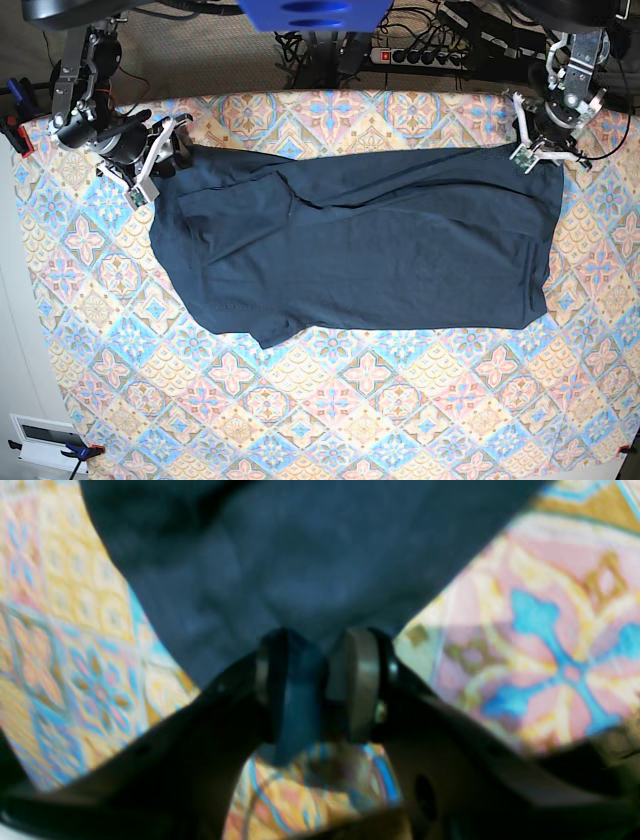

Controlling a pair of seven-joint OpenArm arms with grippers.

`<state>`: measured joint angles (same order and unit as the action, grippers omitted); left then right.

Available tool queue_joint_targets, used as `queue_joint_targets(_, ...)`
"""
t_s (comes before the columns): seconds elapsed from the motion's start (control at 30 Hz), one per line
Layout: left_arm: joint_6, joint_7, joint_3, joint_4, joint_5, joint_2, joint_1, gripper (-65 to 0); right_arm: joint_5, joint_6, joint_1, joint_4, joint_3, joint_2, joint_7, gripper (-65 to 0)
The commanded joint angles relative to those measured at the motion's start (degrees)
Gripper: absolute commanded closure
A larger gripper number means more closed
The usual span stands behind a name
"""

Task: Layout the t-shirt on the table in an organized manner, then fold the t-shirt properly
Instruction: 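Release and regrasp the shirt's hem corner with the left gripper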

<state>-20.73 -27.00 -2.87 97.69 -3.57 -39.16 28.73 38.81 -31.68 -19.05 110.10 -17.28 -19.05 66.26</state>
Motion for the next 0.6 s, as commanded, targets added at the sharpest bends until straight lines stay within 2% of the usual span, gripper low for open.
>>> queue_joint_targets(0.0,0.03,1.29,0.63,0.46,-0.07,-0.80,-1.17,-18.2,0.62,-0.19,0.37,1.06,-0.35,-0.69,-0.81,-18.5)
queue_joint_targets(0.17,0.03,1.29,3.45,0.11,-3.24,0.34,-4.77,-18.2,0.62,-0.19,0.37,1.06,-0.35,-0.69,-0.81,-18.5)
queue_joint_targets(0.37,0.03,0.85,3.53,0.11,-4.12,1.13,-7.50,-18.3,0.62,-0.19,0.19,1.06,-0.35,-0.69,-0.81,-18.7)
queue_joint_targets(0.47,-0.06,0.76,3.18,0.20,-3.24,0.87,-7.50,-18.3,0.62,-0.19,0.19,1.06,-0.35,-0.69,-0.81,-18.5)
queue_joint_targets(0.57,-0.06,0.41,0.54,0.38,4.15,0.70,-5.92,-18.3,0.62,-0.19,0.19,1.06,-0.35,-0.69,-0.81,-18.5)
